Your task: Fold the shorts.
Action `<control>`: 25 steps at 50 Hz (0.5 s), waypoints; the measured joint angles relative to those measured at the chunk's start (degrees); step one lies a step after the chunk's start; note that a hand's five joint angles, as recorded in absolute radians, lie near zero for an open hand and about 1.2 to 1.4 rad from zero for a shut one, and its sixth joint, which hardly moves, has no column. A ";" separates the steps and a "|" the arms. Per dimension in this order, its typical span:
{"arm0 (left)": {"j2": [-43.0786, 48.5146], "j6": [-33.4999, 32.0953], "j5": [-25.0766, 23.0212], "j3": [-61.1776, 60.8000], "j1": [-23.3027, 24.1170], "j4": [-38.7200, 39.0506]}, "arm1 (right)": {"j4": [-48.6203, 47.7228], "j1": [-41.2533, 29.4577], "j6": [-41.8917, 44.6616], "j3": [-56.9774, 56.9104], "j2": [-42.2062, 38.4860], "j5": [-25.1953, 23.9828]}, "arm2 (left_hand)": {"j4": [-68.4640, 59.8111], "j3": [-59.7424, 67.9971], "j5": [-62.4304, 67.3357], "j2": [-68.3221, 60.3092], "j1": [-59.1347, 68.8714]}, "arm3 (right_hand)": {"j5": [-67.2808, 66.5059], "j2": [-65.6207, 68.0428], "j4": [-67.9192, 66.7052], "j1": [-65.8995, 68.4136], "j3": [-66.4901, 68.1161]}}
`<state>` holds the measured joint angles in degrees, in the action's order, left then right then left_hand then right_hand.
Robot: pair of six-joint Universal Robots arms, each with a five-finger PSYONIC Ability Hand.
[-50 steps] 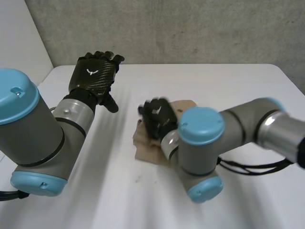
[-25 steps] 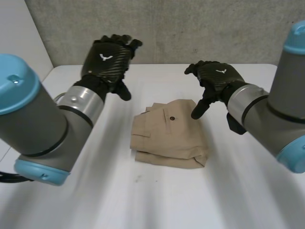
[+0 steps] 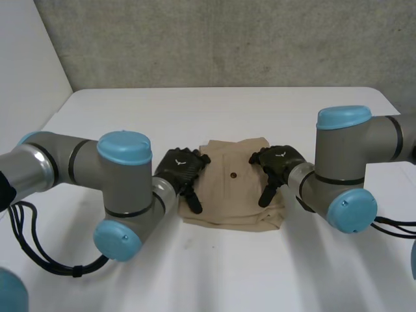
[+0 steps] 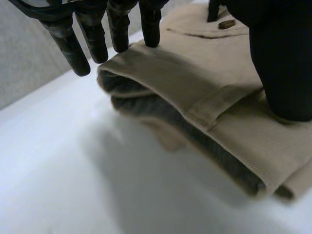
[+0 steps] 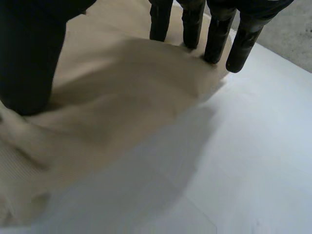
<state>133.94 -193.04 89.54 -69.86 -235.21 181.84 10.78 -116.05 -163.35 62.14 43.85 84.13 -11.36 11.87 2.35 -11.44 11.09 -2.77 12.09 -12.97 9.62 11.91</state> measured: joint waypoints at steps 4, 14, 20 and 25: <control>0.15 -0.43 -0.10 0.21 -0.69 -1.16 | -0.53 0.01 0.67 0.06 0.35 1.01 | 0.00 0.00 0.00 0.00 0.00 | 0.09 0.00 0.00 -0.11 0.00; -12.98 -0.03 -0.07 -0.84 -0.24 -2.14 | -5.09 0.28 -0.03 4.31 15.08 2.22 | 0.00 0.00 -0.02 0.00 0.00 | 0.21 0.00 0.00 -0.11 0.00; -28.28 0.39 0.20 -3.63 -2.13 -1.76 | -11.01 0.81 -1.18 10.03 29.40 6.53 | 0.00 0.00 -0.01 0.00 0.00 | 0.22 0.00 0.00 -0.11 0.00; -36.17 1.22 0.21 -5.25 -4.57 -2.20 | -12.59 0.96 -1.88 12.48 35.49 10.13 | 0.00 0.00 -0.01 0.00 0.00 | 0.22 0.00 0.00 -0.11 0.00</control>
<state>97.77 -191.82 89.75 -75.11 -239.78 179.63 -1.81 -115.09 -165.23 74.62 79.34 94.26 -11.35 11.86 2.33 -11.44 11.09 -2.55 12.09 -12.97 9.52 11.91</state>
